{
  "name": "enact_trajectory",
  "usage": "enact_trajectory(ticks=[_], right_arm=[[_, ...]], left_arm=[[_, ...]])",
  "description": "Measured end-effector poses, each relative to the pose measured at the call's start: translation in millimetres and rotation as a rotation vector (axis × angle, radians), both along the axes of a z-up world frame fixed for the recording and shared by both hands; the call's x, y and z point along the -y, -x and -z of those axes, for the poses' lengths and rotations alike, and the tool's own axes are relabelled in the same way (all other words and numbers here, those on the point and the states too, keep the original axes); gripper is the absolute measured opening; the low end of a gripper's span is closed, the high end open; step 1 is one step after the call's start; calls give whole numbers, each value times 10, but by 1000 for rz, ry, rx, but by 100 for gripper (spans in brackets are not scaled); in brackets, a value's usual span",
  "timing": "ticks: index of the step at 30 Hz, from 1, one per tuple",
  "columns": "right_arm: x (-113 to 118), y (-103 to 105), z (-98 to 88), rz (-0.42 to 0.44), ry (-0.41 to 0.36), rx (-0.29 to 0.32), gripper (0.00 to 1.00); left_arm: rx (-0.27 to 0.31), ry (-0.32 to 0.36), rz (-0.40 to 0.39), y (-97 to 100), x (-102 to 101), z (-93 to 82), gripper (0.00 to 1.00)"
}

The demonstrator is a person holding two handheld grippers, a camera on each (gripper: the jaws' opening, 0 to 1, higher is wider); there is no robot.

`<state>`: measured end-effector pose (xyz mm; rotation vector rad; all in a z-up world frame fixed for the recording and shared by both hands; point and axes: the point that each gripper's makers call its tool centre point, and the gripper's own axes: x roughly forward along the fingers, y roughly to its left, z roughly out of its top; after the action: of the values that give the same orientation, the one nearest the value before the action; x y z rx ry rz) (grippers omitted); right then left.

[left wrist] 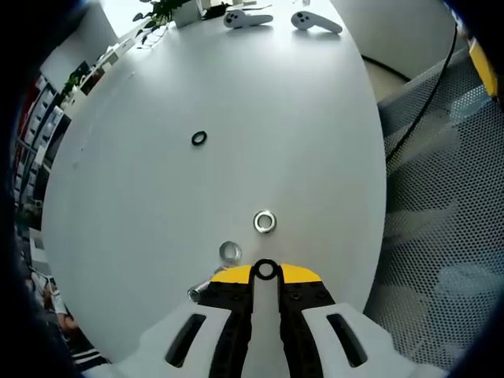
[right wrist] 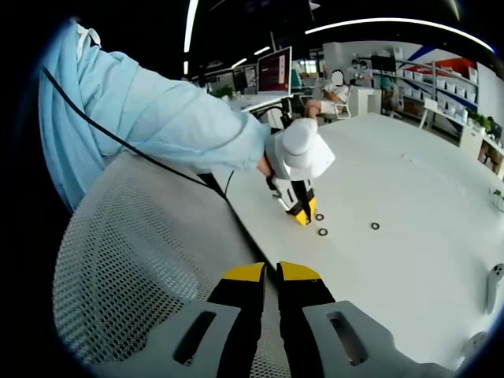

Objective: Place the washer onto the threaded stud by aligning its center hole with the stud, sliding it down to the base, and recovering from edge contact or off-axis alignment until the washer reaches the visible bottom stop.

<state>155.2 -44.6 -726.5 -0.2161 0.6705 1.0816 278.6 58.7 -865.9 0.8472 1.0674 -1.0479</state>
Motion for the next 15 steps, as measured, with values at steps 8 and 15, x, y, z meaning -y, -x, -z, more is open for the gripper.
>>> enact_trajectory(ticks=[8, 15], right_arm=[[-14, 10, -3, -9, -4, -2, 8], [-17, 12, -8, -10, -7, 0, 8]], left_arm=[[7, -1, -16, -7, -43, -132, 9], [13, 4, -36, -26, -72, -277, 9]])
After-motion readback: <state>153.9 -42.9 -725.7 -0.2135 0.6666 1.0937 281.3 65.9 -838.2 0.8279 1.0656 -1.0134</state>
